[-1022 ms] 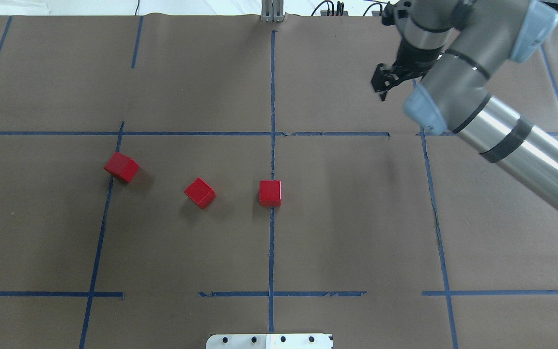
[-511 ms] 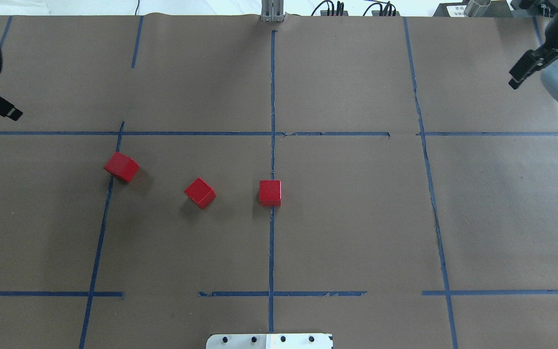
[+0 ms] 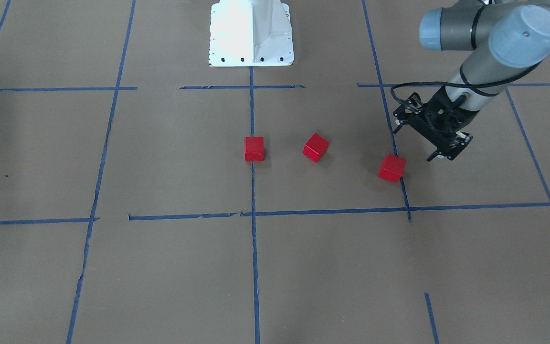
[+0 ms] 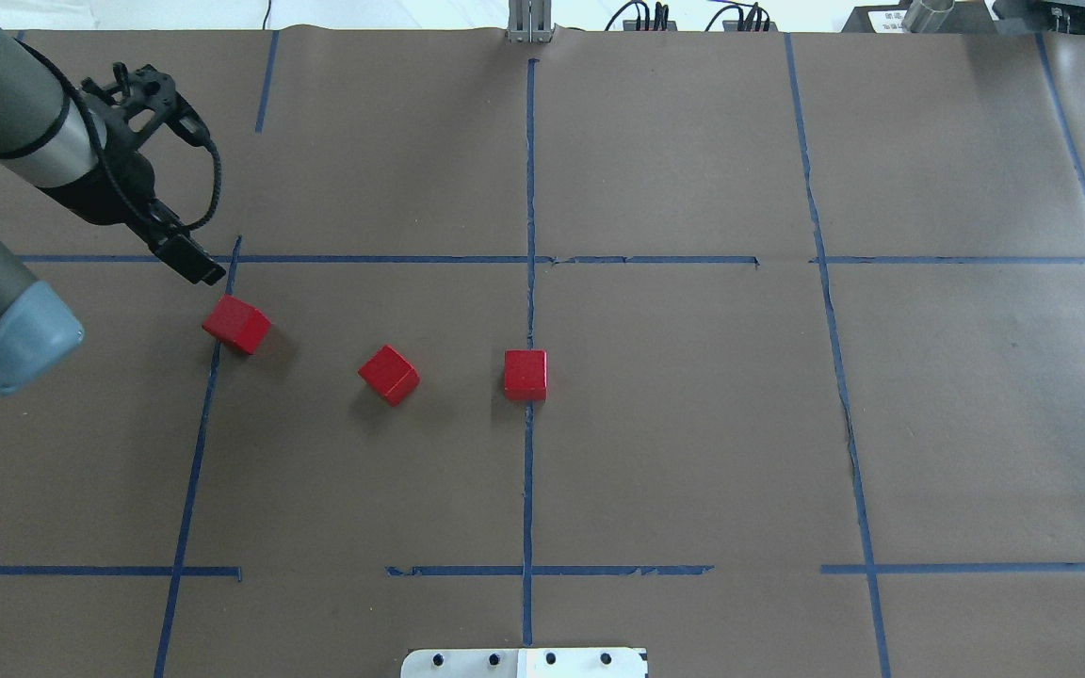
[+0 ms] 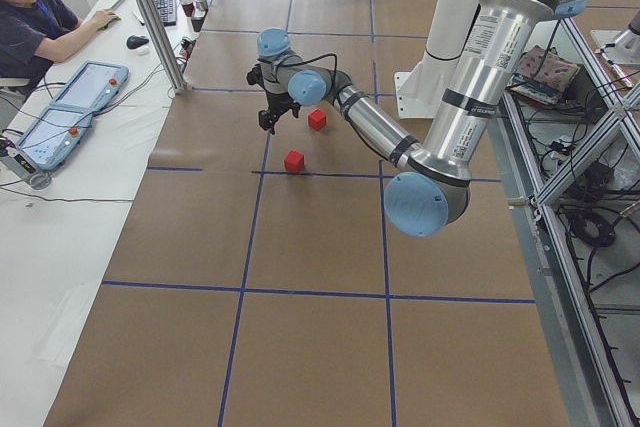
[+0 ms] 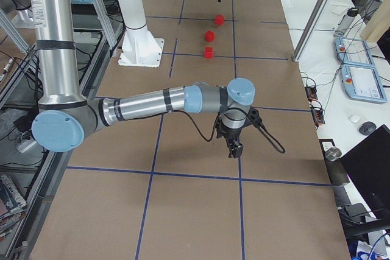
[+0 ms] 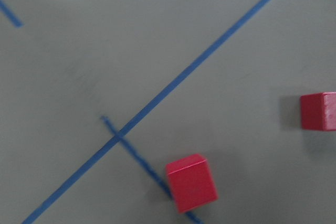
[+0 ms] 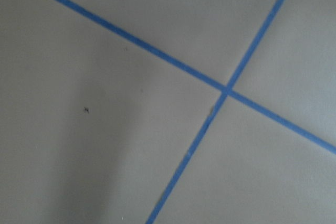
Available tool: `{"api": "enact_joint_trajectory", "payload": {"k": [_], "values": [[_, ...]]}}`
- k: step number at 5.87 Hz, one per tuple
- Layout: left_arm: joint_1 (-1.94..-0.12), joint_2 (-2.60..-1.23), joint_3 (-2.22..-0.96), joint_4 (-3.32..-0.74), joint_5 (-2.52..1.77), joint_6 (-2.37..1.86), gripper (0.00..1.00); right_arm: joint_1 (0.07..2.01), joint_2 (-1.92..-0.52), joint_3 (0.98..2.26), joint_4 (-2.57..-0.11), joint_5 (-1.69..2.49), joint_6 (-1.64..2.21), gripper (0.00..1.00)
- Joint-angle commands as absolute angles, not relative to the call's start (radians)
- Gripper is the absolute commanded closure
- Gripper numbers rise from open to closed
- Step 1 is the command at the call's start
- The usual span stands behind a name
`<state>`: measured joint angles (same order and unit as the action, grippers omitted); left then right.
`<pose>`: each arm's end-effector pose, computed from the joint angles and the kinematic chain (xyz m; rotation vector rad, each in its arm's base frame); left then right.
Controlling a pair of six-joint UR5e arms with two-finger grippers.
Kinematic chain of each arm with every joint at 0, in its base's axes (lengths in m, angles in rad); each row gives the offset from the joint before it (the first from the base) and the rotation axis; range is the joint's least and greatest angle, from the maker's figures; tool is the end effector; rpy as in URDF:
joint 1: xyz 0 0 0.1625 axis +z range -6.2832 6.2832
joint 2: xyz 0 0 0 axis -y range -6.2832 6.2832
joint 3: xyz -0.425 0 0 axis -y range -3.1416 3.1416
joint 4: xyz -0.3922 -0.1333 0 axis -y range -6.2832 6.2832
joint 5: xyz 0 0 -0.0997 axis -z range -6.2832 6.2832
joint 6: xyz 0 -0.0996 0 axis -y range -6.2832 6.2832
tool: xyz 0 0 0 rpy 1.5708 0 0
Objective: Form red blocks into L shape at center
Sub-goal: 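Reach the left gripper to the middle red cube and grasp it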
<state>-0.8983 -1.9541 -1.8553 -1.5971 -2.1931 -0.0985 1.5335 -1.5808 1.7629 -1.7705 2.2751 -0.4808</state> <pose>0.3120 -0.5126 0.3122 0.4070 0.8246 0.7498 0.0509 -0.4820 0.5941 0.1399 -0.6981 -0.4901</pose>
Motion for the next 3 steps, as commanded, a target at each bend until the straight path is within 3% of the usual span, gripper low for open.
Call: {"api": "enact_joint_trajectory", "payload": {"k": [1,3], "values": [[-0.713,-2.012,-1.835,-1.665,-2.033,-0.273,0.00,1.615,-1.711,1.778,-1.767,2.295,-0.584,0.00],[-0.632,-2.081,-1.739,-1.703,-1.987,-0.409,0.00,1.661,-1.752,1.779,-1.767,2.301,-0.604,0.00]]}}
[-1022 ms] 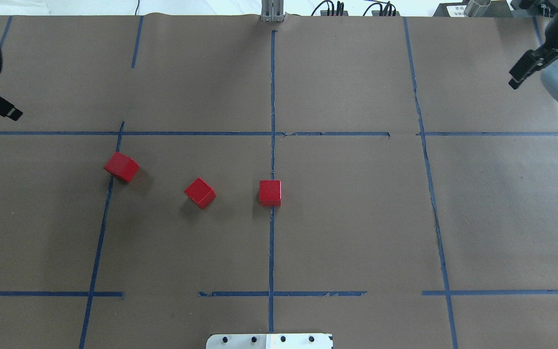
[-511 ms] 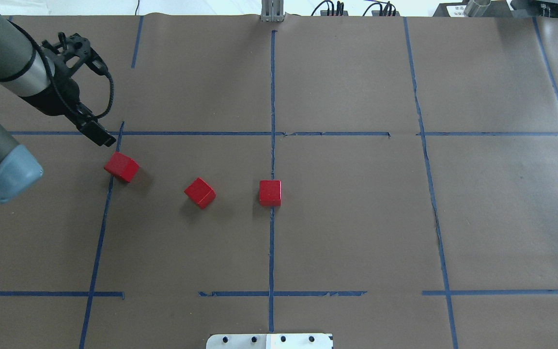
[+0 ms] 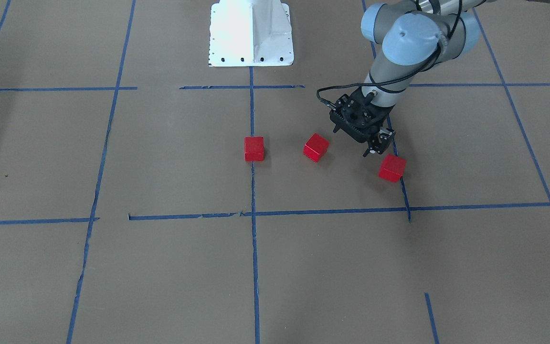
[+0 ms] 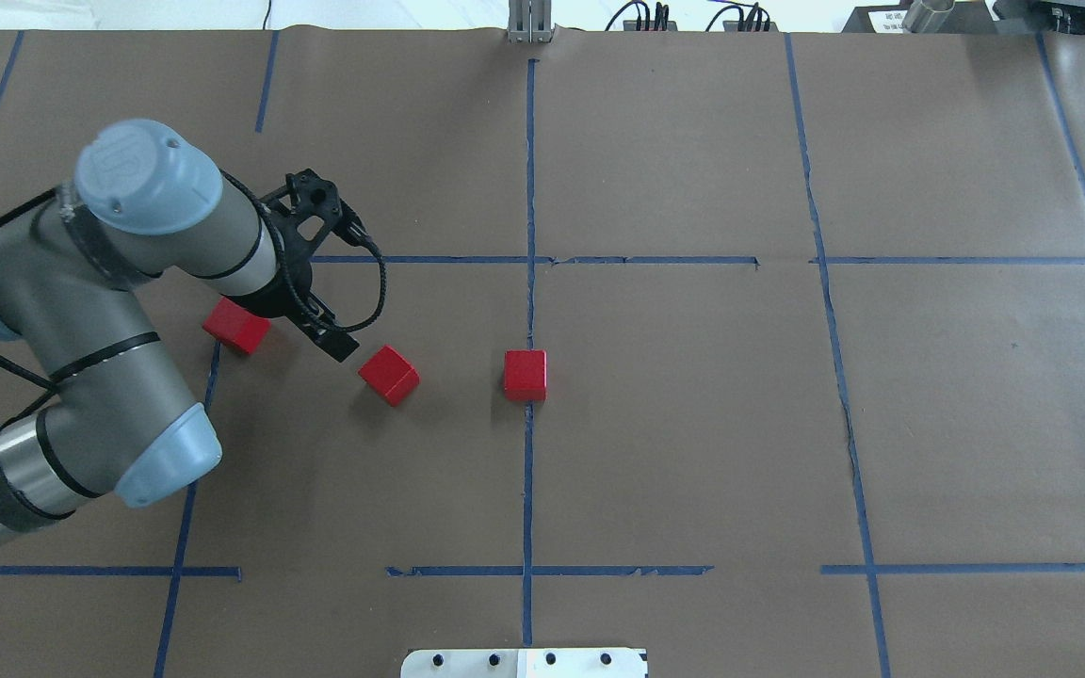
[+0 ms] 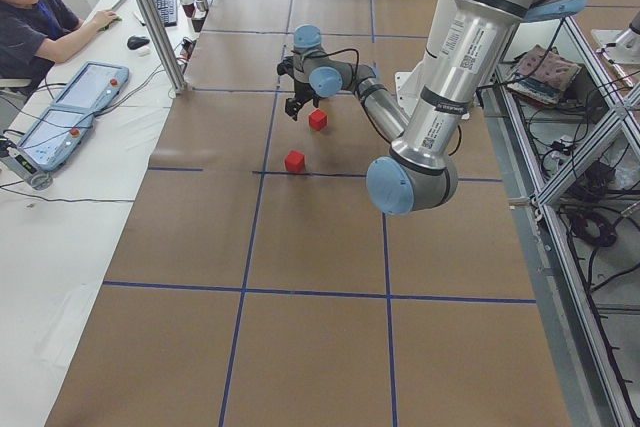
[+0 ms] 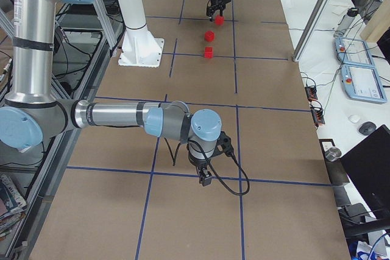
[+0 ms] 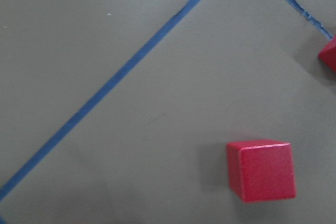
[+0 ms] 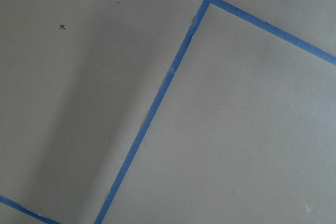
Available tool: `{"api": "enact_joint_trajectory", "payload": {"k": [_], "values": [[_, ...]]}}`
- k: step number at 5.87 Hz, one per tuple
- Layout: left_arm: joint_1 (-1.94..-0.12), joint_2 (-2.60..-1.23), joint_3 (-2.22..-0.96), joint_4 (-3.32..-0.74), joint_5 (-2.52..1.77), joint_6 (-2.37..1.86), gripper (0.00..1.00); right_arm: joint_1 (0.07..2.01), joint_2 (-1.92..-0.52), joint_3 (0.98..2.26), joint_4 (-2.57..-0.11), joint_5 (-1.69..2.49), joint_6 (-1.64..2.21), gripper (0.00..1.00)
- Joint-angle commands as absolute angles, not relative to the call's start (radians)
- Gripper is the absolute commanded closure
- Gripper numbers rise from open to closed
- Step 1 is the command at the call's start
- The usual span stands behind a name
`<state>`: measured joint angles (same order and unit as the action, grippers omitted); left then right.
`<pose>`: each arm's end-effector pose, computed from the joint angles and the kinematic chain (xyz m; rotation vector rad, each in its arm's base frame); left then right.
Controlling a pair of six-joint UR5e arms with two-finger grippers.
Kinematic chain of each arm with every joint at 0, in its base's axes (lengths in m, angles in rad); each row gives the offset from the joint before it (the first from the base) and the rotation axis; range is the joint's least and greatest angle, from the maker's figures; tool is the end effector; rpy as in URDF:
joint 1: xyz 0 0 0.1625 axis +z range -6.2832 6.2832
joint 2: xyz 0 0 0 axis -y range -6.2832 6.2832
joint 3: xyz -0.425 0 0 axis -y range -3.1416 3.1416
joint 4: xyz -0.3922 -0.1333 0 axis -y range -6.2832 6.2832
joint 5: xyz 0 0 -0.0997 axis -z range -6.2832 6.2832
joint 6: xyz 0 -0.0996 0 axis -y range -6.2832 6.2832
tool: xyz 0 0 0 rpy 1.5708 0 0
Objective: Form red blocks into L shape at center
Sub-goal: 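Reach the left gripper to the middle red cube and grasp it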
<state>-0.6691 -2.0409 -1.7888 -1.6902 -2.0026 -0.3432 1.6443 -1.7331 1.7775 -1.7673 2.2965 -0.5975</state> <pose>0.4371 -0.4625 0.2828 0.4163 0.8113 0.6944 0.0972 -0.4044 0.6533 0.1021 -0.7381 -0.4446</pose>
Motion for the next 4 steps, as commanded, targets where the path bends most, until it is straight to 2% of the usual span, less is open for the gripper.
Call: {"api": "enact_joint_trajectory", "payload": {"k": [1,4], "values": [[-0.626,-2.089,-1.715,-1.704,-1.987,-0.423,0.00,1.661,-1.753,1.778,-1.769,2.301,-0.603,0.00],[-0.572,-2.092,-1.681,-1.718,-1.985,-0.480,0.00,1.661,-1.758,1.776,-1.769,2.303,-0.603,0.00]]}}
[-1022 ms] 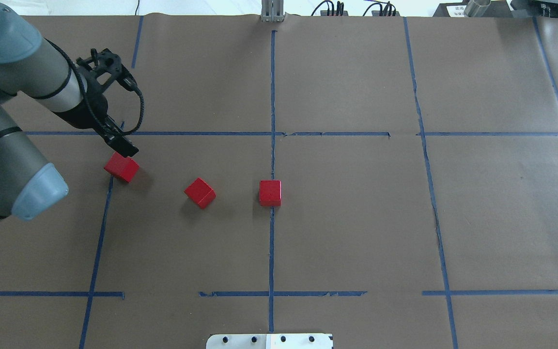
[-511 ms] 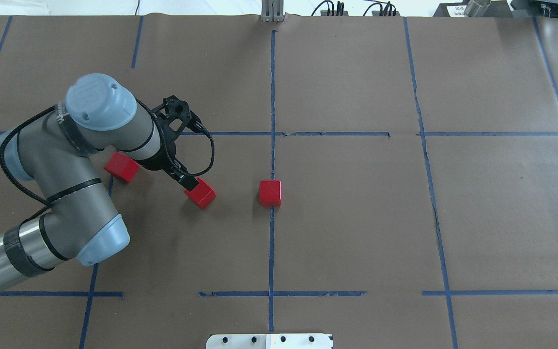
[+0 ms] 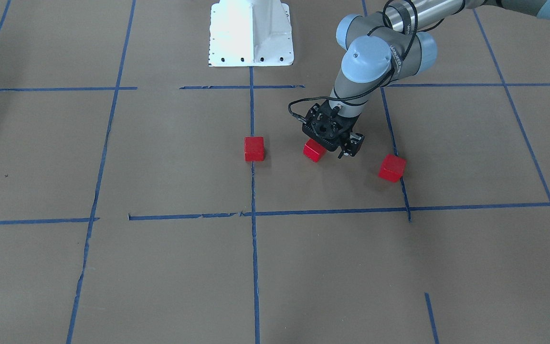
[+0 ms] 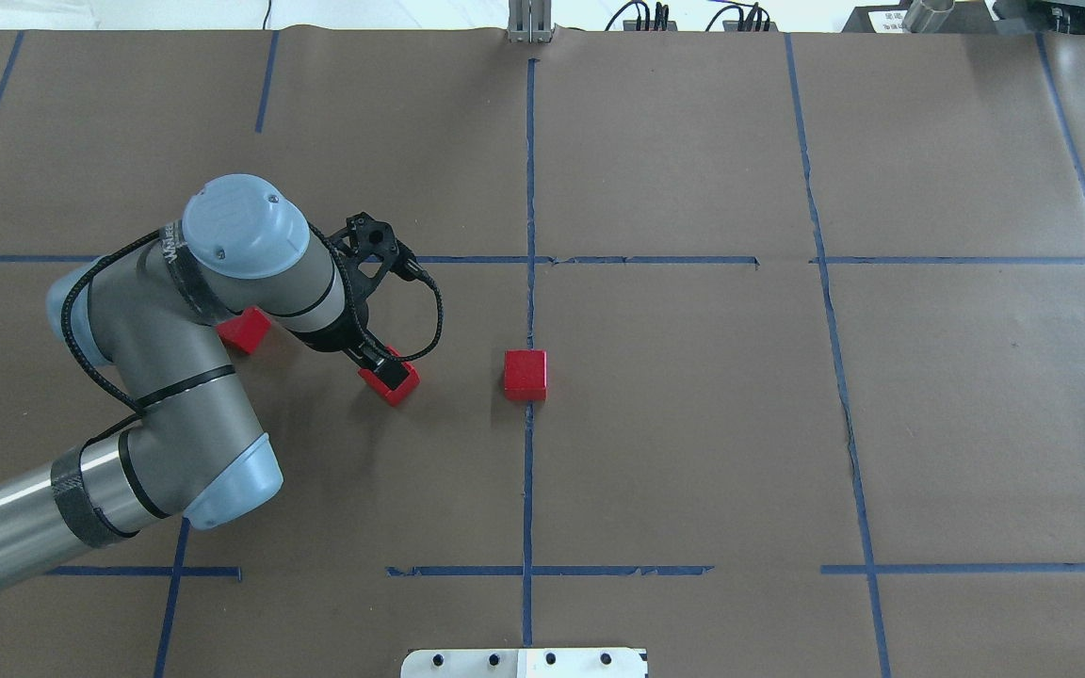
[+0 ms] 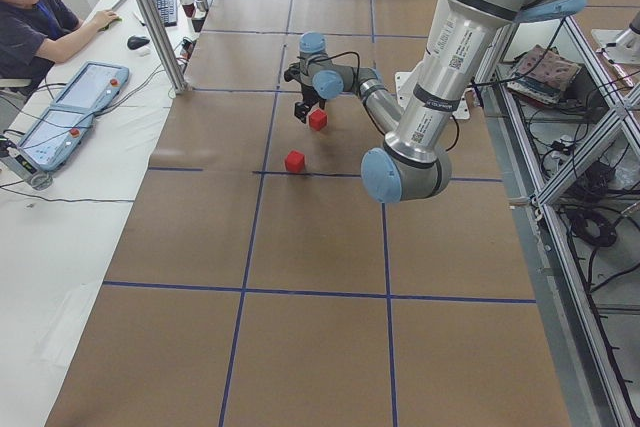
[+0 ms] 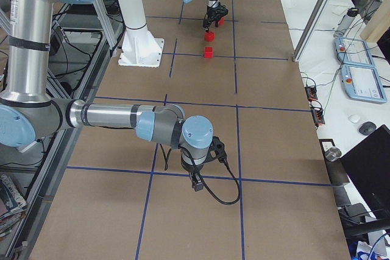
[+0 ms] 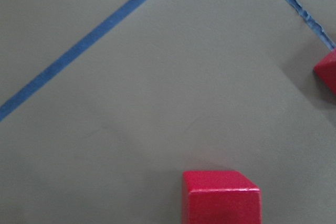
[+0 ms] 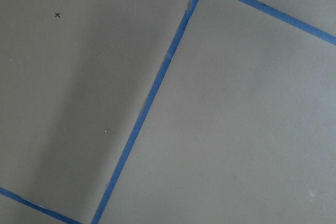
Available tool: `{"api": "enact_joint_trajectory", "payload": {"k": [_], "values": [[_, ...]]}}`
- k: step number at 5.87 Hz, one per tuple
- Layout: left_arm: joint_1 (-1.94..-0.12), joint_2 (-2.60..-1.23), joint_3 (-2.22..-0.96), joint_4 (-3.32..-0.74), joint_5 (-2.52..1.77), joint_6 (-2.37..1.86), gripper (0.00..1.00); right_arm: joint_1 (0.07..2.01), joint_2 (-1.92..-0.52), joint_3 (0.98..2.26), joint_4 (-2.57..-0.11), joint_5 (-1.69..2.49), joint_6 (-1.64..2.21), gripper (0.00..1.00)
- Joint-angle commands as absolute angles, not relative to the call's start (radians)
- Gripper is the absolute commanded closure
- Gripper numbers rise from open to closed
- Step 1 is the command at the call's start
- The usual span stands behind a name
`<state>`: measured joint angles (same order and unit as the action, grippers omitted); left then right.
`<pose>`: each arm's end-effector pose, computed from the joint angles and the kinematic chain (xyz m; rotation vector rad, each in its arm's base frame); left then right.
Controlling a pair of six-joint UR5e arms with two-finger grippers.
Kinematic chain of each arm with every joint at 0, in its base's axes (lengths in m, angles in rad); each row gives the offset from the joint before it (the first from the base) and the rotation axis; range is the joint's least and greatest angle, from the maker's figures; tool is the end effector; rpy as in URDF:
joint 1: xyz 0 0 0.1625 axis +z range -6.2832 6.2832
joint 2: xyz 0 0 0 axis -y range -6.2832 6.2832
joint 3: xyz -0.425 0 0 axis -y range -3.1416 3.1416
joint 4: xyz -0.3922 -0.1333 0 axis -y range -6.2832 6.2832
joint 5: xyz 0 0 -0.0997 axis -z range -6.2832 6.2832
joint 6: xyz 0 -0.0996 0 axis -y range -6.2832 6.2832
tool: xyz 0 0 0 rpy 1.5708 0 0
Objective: Form red blocks into L shape at center
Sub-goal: 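Carry the cube with the left gripper toward the placed center cube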
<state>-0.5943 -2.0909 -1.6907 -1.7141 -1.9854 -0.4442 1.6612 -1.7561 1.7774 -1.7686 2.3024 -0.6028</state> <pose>0.4953 -0.4472 0.2913 0.3350 0.8163 0.6603 0.1025 -0.3913 0.6623 0.0900 -0.7493 -0.4235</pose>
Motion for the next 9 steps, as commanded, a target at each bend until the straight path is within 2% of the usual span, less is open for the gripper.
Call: {"api": "enact_joint_trajectory", "payload": {"k": [1,2,3,4,5,6,8,9], "values": [[-0.560,-2.094,-1.668,-1.742,-1.983,-0.486,0.00,1.661,-1.758,1.775,-1.769,2.301,-0.603,0.00],[-0.557,-2.100,-1.623,-1.805,-1.983,-0.536,0.00,1.661,-1.758,1.775,-1.767,2.301,-0.603,0.00],[-0.557,-2.115,-1.588,-1.830,-1.983,-0.557,0.10,1.661,-1.758,1.775,-1.769,2.301,-0.603,0.00],[-0.557,-2.114,-1.589,-1.830,-1.982,-0.558,0.43,1.661,-1.756,1.775,-1.769,2.301,-0.603,0.00],[-0.564,-2.114,-1.589,-1.825,-1.982,-0.581,0.71,1.661,-1.756,1.775,-1.769,2.301,-0.603,0.00],[-0.592,-2.127,-1.600,-1.815,-1.982,-0.683,0.81,1.661,-1.756,1.773,-1.769,2.301,-0.601,0.00],[-0.612,-2.213,-1.592,-1.696,-1.907,-0.898,0.83,1.661,-1.759,1.775,-1.769,2.303,-0.603,0.00],[-0.611,-2.280,-1.545,-1.672,-1.890,-0.992,0.83,1.661,-1.759,1.773,-1.769,2.303,-0.603,0.00]]}}
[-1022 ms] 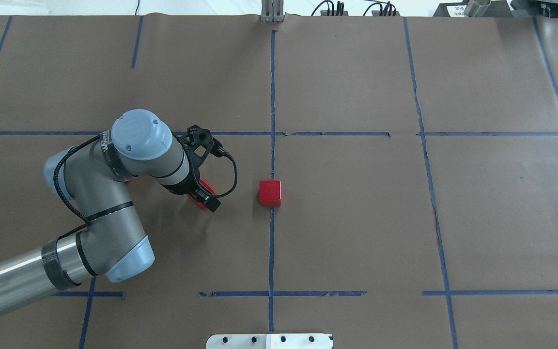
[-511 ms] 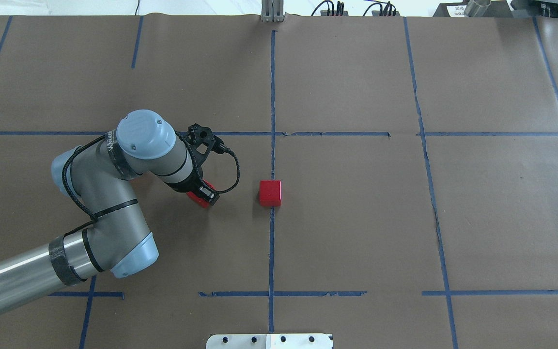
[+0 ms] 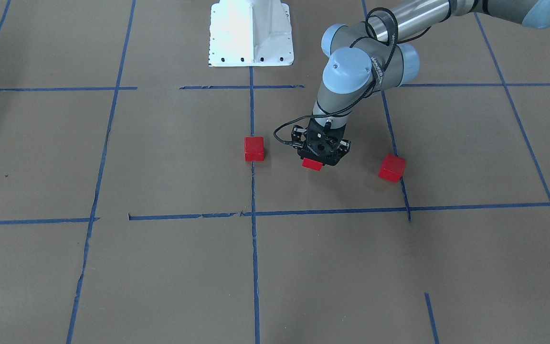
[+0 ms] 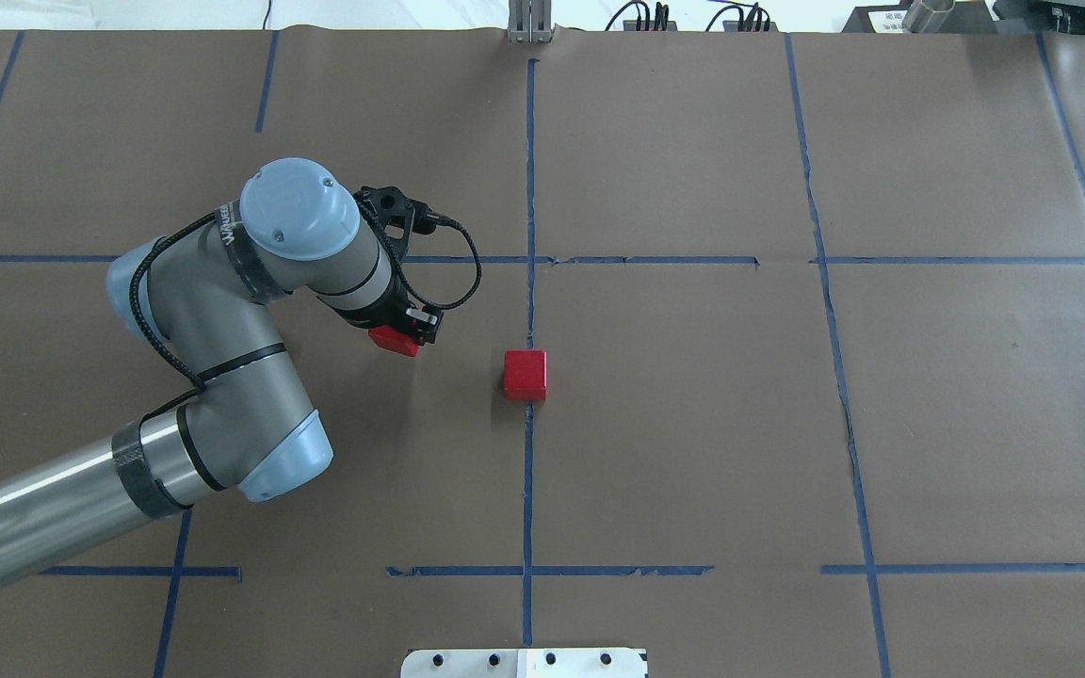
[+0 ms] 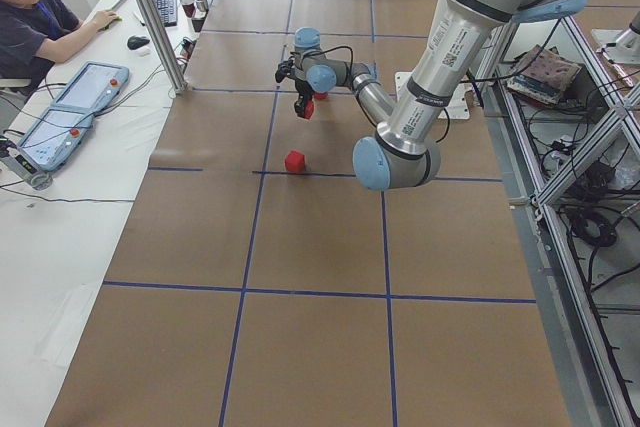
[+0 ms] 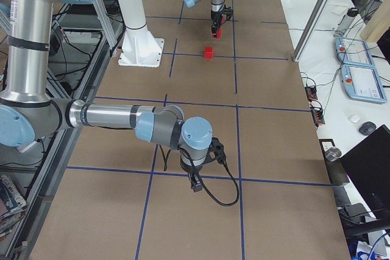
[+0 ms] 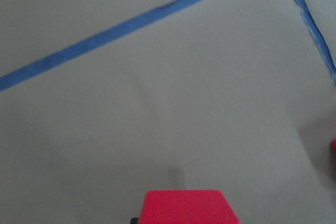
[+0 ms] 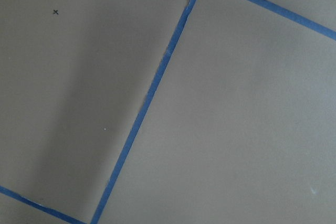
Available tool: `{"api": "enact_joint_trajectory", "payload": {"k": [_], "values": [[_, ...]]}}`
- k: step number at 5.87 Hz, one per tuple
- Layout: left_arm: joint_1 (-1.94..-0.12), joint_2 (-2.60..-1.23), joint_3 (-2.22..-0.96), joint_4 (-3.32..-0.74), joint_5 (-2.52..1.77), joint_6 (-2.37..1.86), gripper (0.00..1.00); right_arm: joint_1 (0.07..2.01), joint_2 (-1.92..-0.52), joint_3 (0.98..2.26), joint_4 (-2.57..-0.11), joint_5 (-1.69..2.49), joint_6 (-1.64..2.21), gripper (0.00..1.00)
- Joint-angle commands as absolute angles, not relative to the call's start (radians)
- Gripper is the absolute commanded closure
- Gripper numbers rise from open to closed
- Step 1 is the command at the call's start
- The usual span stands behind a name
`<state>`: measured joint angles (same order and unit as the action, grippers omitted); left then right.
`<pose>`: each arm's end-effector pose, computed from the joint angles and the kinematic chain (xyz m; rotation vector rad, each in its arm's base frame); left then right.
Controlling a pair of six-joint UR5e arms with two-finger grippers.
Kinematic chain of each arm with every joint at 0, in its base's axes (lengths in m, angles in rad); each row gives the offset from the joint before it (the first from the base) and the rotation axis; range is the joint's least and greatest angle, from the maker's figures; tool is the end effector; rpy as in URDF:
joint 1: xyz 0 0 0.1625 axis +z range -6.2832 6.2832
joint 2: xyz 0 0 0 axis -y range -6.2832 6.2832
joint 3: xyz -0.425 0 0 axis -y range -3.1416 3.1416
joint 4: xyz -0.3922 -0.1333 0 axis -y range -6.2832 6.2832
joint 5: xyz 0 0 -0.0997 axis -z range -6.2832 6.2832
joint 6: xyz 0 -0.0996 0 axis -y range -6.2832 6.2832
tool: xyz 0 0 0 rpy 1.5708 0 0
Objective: Form red blocks into L shape at center
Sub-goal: 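Carry the cube with the left gripper toward the placed center cube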
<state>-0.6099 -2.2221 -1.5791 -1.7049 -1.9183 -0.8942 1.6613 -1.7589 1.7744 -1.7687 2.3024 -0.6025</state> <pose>0.5204 -0.4848 0.2547 0.2081 0.8267 0.2005 0.1024 -0.3896 0.6649 0.0846 -0.7511 -0.4209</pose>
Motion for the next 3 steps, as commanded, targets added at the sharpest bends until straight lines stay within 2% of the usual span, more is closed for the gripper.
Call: {"api": "enact_joint_trajectory", "payload": {"k": [1,3], "values": [[-0.609,-2.371,-1.440,-1.675,-1.888,-1.037,0.83,1.661,-1.759,1.773,-1.767,2.303,-0.603,0.00],[-0.603,-2.539,-1.247,-1.680,-1.890,-1.090,0.83,1.661,-1.759,1.773,-1.769,2.303,-0.603,0.00]]}}
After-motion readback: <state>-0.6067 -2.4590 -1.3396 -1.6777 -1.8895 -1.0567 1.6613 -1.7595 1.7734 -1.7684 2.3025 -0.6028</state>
